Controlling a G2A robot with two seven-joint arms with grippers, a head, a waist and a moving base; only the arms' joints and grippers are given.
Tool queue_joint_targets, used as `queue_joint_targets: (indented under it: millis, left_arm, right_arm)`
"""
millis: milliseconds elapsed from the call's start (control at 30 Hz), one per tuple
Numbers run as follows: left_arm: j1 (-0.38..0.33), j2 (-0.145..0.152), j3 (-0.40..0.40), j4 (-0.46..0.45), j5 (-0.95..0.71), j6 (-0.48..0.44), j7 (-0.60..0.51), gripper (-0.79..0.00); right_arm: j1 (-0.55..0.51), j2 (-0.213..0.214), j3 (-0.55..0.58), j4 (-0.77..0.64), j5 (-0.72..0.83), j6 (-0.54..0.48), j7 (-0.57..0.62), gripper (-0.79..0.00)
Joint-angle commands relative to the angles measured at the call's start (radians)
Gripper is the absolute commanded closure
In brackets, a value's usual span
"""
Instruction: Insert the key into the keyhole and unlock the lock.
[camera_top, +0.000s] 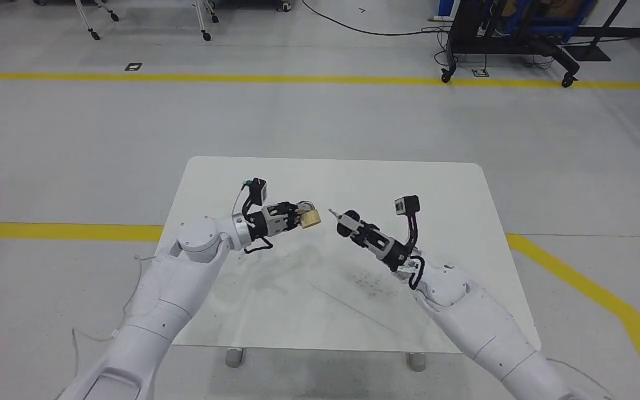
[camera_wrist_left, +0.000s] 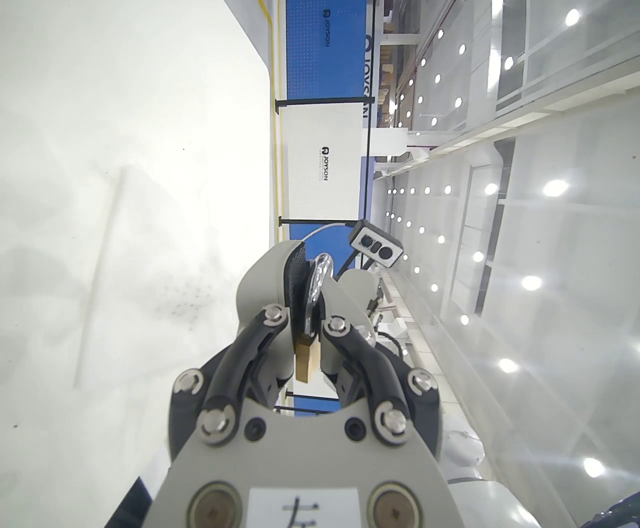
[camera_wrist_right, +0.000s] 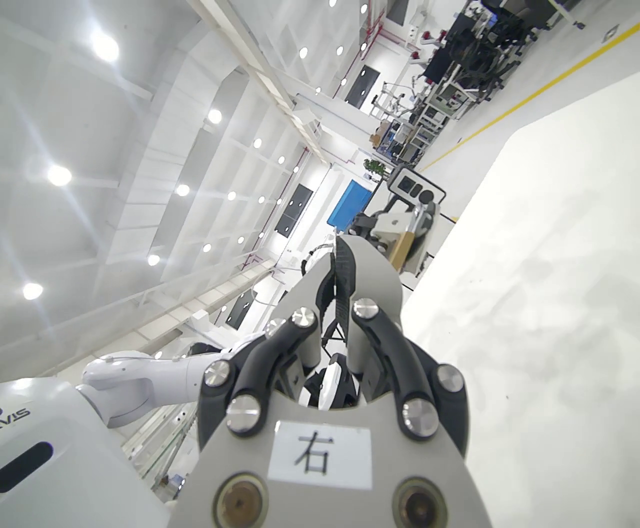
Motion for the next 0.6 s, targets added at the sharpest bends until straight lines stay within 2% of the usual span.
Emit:
queue_joint_targets:
  millis: [0, 233, 267, 400, 567]
  left_arm:
    - [0.000, 0.000, 0.000, 0.000, 0.000, -0.001, -0.001, 0.000]
    - [0.000, 0.000, 0.000, 0.000, 0.000, -0.001, -0.001, 0.000]
    - [0.008, 0.000, -0.003, -0.009, 0.004, -0.005, 0.026, 0.000]
    - [0.038, 0.004, -0.015, -0.061, 0.055, -0.013, 0.122, 0.000]
    - [0.059, 0.007, -0.025, -0.105, 0.097, -0.002, 0.175, 0.000]
  right_arm:
    - [-0.024, 0.006, 0.020, -0.035, -0.006, 0.021, -0.004, 0.000]
    - [-0.024, 0.006, 0.020, -0.035, -0.006, 0.021, -0.004, 0.000]
    - [-0.024, 0.006, 0.020, -0.035, -0.006, 0.021, -0.004, 0.000]
    - [-0.035, -0.003, -0.006, -0.061, 0.005, 0.134, -0.003, 0.000]
    - [-0.035, -0.023, -0.045, -0.075, 0.043, 0.251, -0.022, 0.000]
